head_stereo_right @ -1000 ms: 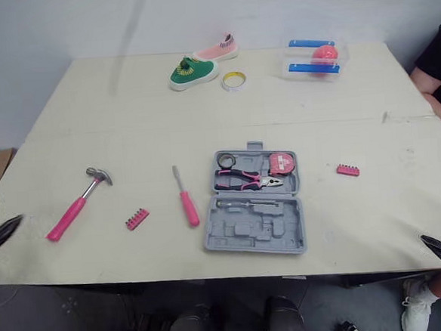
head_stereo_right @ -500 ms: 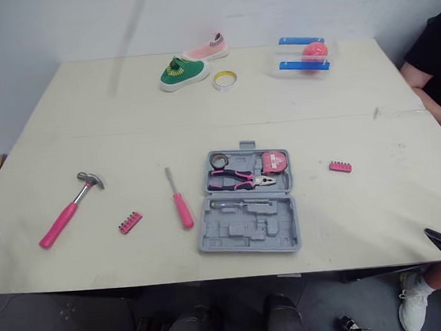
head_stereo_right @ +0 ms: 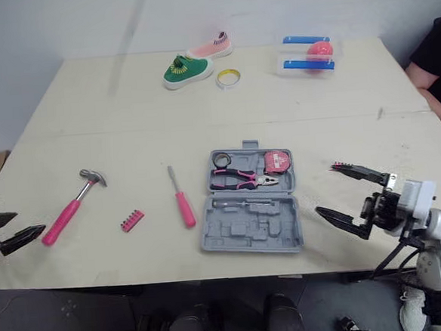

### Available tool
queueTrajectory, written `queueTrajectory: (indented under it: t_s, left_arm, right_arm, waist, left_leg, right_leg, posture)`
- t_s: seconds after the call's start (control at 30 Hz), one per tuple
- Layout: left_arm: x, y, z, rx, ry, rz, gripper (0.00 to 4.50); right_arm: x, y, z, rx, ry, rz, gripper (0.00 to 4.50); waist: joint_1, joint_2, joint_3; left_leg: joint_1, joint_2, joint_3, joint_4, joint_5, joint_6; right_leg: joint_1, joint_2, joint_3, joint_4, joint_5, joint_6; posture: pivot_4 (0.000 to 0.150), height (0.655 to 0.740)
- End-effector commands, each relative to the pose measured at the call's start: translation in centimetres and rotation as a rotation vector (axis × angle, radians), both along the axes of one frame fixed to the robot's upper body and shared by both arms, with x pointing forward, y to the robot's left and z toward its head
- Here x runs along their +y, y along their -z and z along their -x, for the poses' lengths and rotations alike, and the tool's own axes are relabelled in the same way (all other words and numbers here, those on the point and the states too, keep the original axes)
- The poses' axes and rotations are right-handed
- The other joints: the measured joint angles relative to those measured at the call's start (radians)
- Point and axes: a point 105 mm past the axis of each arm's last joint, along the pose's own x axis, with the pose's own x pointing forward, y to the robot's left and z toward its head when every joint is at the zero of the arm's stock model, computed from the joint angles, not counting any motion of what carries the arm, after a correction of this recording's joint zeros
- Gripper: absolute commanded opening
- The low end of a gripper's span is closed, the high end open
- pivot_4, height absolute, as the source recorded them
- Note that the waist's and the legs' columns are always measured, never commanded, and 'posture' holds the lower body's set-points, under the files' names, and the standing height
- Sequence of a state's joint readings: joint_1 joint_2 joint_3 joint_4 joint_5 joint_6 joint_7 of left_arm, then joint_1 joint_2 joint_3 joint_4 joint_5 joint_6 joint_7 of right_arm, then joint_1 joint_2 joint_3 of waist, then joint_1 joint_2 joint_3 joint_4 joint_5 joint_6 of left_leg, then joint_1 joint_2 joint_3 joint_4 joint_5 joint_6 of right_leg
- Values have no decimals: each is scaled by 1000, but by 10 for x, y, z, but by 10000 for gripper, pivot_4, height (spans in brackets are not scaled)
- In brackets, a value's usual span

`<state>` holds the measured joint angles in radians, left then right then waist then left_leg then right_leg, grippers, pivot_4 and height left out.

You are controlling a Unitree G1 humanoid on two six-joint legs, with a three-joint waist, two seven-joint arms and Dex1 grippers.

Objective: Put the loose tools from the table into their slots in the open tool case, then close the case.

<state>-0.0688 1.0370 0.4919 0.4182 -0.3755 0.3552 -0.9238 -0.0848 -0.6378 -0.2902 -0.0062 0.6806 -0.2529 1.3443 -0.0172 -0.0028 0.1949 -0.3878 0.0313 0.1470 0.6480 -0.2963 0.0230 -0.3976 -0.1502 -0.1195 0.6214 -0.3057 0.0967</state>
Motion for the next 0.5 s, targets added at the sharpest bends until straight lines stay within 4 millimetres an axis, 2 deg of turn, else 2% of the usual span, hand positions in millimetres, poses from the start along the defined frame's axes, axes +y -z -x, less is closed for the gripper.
queueTrajectory:
  t_s: [0.03, 0.17, 0.2, 0.37, 0.4, 0.47, 0.5]
  left_arm:
    - [-11, 5, -21, 19, 0, -15, 44211]
    - [-18, 9, -35, 31, 4, -10, 44211]
    - [-21, 17, -36, 78, 2, -21, 44211]
    - [-25, 34, -35, 190, -7, -48, 44211]
    - [-24, 36, -33, 211, -18, -43, 38472]
    - [-29, 38, -28, 232, 10, -26, 32165]
    - [-32, 40, -26, 242, 12, -19, 26814]
  right_arm:
    - [39, -13, 9, -43, -159, -12, 45000]
    - [51, -17, 8, -46, -181, -21, 45000]
    - [53, -18, 9, -48, -187, -16, 45000]
    - [57, -22, 12, -44, -185, -5, 45000]
    - [57, -23, 13, -43, -180, -4, 45000]
    - [56, -23, 14, -42, -168, 1, 45000]
    - [55, -22, 14, -39, -155, 2, 45000]
  waist:
    - [1, -1, 0]
    - [-1, -5, 0]
    - [-4, -6, 0]
    - [-8, -6, -1]
    - [-8, -6, -1]
    - [-9, -6, -1]
    - [-10, -6, -1]
  left_leg:
    - [0, 0, 0, 0, 0, 0]
    - [0, -1, 1, 1, 1, 1]
    - [0, -1, 2, 1, 3, 6]
    - [0, -1, 3, 1, 3, 7]
    - [0, -1, 3, 1, 3, 7]
    - [1, -1, 2, 2, 4, 7]
    - [1, -1, 2, 2, 4, 7]
  right_leg:
    - [0, 0, 0, 1, 0, 0]
    - [0, 1, -1, 4, 0, 0]
    - [0, 1, -3, 5, 0, 0]
    - [0, 1, -8, 5, 0, 0]
    - [0, 1, -8, 5, 0, 0]
    - [0, 1, -8, 5, 0, 0]
    - [0, 1, -7, 4, 0, 0]
  posture:
    - [1500, 7400]
    - [1500, 7400]
    - [1500, 7400]
    - [1500, 7400]
    - [1500, 7400]
    - [1500, 7400]
    - [1500, 7400]
